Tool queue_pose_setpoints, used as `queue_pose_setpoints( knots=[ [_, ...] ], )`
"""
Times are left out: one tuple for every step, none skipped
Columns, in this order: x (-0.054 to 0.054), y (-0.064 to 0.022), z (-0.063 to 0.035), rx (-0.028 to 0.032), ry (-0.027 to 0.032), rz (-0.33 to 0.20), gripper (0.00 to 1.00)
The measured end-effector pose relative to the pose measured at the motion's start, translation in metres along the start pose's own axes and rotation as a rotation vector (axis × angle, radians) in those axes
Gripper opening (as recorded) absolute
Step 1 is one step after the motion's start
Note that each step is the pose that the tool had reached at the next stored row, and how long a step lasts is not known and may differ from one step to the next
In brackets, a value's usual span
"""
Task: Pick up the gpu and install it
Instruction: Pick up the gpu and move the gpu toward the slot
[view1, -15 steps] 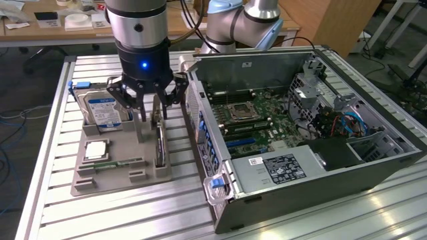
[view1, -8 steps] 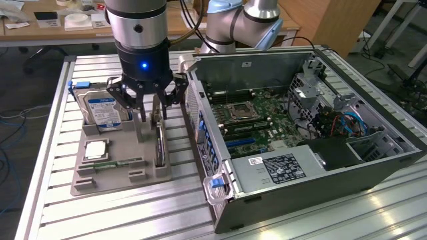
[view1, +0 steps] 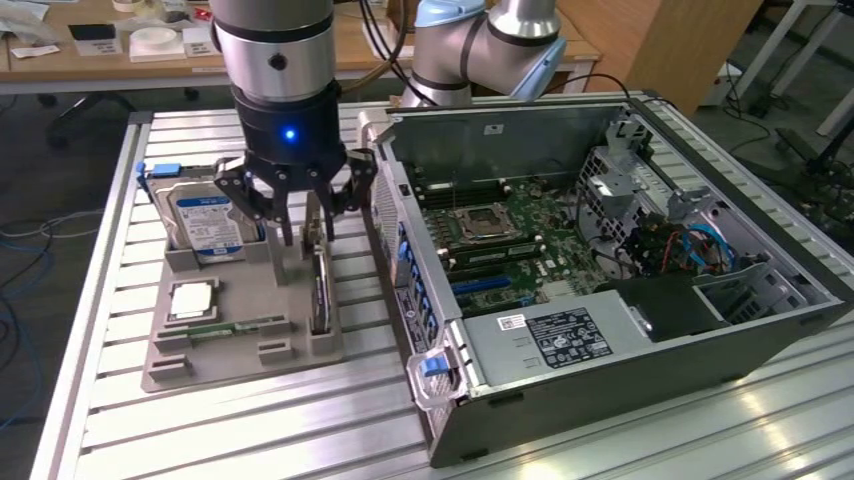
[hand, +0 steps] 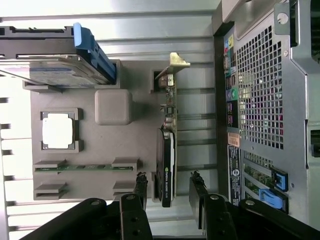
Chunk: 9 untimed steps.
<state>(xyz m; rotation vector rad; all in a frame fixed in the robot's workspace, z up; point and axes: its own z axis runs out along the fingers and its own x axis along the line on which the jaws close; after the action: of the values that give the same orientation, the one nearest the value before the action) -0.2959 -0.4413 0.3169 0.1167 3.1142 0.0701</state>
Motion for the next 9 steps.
queue_pose_setpoints(
  knots=[
    [0.0000,-0.0001,0.0013,0.0000,-0.0001,0.000,0.47],
    [0.0001,-0.0001,0.0025,0.0000,-0.0001,0.000,0.47],
    [0.0001,-0.0002,0.0037,0.0000,0.0000,0.000,0.47],
    [0.0001,-0.0002,0.0047,0.0001,0.0000,0.000,0.47],
    [0.0001,-0.0003,0.0058,0.0000,0.0000,0.000,0.47],
    [0.0001,-0.0003,0.0066,0.0001,0.0000,0.000,0.47],
    [0.0002,-0.0003,0.0068,0.0003,0.0002,0.000,0.47],
    [0.0002,-0.0003,0.0068,0.0003,0.0002,0.000,0.47],
    [0.0002,-0.0003,0.0068,0.0003,0.0002,0.000,0.47]
  ],
)
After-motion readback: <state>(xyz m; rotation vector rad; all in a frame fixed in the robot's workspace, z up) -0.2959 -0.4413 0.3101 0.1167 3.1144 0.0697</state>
